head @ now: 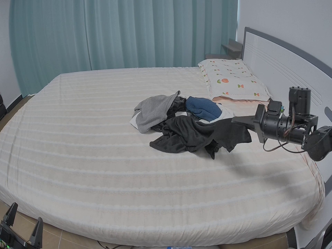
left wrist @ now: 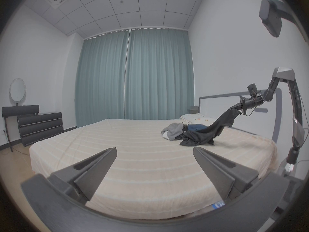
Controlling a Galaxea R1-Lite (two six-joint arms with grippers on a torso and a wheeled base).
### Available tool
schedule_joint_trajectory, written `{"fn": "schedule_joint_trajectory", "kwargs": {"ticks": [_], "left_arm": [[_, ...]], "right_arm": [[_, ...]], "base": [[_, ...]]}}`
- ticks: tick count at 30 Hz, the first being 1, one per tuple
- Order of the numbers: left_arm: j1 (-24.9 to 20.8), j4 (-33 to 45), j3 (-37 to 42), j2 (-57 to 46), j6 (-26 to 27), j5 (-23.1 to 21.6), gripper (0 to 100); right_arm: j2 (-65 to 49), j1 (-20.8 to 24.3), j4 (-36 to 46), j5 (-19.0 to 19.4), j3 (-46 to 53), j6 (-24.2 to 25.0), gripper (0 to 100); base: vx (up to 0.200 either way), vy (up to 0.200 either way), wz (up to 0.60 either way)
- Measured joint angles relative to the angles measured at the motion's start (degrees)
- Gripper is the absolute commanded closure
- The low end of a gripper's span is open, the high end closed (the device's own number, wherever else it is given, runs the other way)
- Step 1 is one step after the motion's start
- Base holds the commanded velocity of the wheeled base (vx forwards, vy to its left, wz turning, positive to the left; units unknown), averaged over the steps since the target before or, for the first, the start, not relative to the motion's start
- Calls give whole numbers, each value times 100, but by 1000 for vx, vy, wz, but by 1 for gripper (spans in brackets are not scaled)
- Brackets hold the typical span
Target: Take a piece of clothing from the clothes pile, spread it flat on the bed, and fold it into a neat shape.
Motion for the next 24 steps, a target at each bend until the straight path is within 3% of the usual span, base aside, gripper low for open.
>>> {"fn": "schedule_joint_trajectory", "kwargs": {"ticks": [6, 12, 24], "left_arm": [[-106, -219, -1153, 511, -249, -330, 0], [-238, -305, -2208, 1698, -127, -575, 0], [-908, -1030, -2238, 4907, 60, -809, 0]], "right_arm": [[-491, 46, -132, 176, -38, 93, 100], [-723, 167, -402, 252, -91, 158, 100], [-813, 313, -712, 295, -55, 218, 100]], "base": [[0, 0, 0], [0, 0, 0], [0, 0, 0]]}}
